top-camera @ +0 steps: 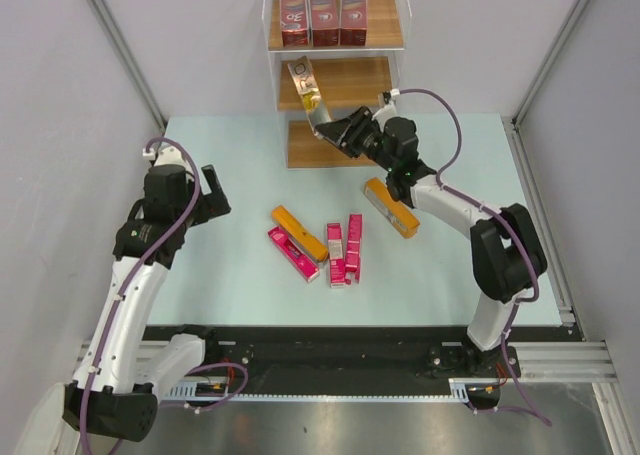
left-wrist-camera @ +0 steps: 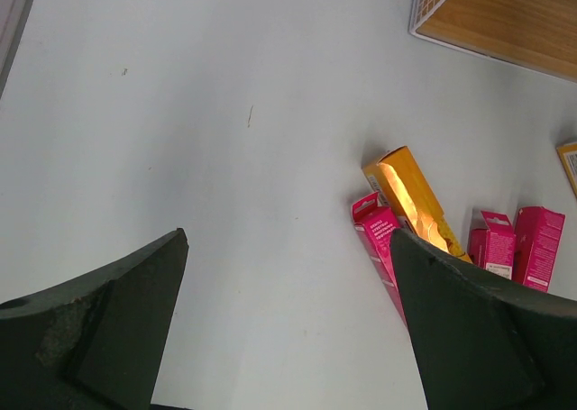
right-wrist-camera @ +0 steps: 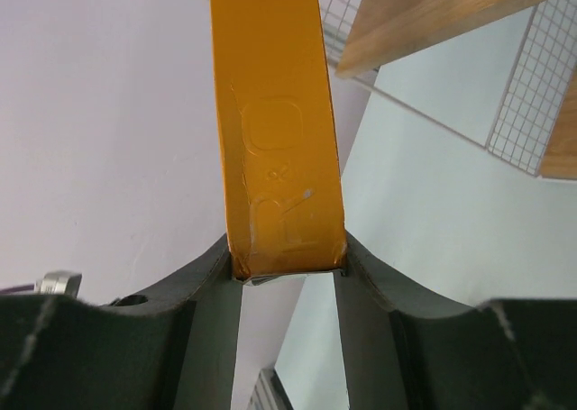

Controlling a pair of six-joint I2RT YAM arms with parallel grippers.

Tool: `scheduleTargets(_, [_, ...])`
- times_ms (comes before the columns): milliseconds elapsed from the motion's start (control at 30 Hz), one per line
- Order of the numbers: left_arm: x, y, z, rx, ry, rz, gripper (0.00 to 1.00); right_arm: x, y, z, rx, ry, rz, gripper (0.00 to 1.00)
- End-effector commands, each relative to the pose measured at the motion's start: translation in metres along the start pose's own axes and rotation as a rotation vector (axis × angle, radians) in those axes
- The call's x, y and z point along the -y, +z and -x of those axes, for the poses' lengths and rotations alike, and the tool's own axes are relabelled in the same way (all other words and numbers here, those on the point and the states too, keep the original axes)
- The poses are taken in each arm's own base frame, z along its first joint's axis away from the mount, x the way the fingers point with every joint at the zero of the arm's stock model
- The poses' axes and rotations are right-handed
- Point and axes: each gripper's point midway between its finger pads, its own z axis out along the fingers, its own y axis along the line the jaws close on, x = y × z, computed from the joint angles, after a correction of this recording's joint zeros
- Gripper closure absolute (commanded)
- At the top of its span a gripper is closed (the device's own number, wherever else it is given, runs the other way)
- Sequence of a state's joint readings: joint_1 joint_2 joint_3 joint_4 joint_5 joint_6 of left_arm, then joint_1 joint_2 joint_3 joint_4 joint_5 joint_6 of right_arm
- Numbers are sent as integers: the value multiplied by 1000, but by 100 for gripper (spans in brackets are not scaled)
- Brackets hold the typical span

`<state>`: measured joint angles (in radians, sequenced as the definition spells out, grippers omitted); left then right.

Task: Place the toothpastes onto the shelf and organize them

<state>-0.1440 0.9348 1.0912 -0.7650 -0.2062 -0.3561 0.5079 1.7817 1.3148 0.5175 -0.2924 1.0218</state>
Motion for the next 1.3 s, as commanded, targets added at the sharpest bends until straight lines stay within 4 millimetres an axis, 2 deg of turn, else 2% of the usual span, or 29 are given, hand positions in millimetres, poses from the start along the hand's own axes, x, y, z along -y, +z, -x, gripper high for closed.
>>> scheduleTargets(0, [4, -1, 3, 28, 26, -29, 0, -23, 20, 31, 125, 30, 70, 96])
scheduleTargets(267, [4, -4, 2, 29, 33, -37, 0, -32, 58, 46, 184, 119, 84, 96])
scheduleTargets(333, [6, -5, 3, 30, 32, -46, 0, -25, 69, 44, 182, 145, 72, 96])
scheduleTargets(367, [6, -5, 3, 30, 32, -48, 0, -32, 74, 50, 195, 153, 88, 96])
scheduleTargets(433, [6, -5, 2, 28, 32, -49, 0, -32, 79, 55, 214, 181, 87, 96])
scheduleTargets(567, [5, -4, 1, 24, 33, -46, 0, -18, 94, 56, 222, 228, 53, 95])
scheduleTargets(667, [5, -4, -1, 22, 37, -43, 0, -16, 99, 57, 223, 258, 46, 92])
scheduleTargets(800, [4, -4, -1, 21, 40, -43, 0, -7, 99, 52, 226, 287, 33, 84])
scheduleTargets(967, [7, -2, -6, 9, 38, -61, 1, -10, 99, 50, 227, 275, 28, 78])
scheduleTargets(1000, [8, -2, -6, 8, 35, -69, 0, -12, 98, 50, 225, 269, 28, 70])
scheduleTargets(1067, [9, -3, -7, 8, 32, -74, 0, -11, 98, 50, 224, 262, 10, 63])
scheduleTargets(1100, [9, -3, -7, 8, 30, -74, 0, -10, 98, 50, 221, 253, 0, 55])
scheduleTargets(1167, [10, -4, -7, 10, 28, -80, 0, -9, 98, 48, 204, 244, -19, 50])
scheduleTargets(1200, [10, -6, -7, 13, 28, -81, 0, -8, 97, 47, 200, 242, -28, 44])
scheduleTargets(1267, [9, -7, -7, 16, 27, -83, 0, -5, 93, 45, 191, 237, -43, 41])
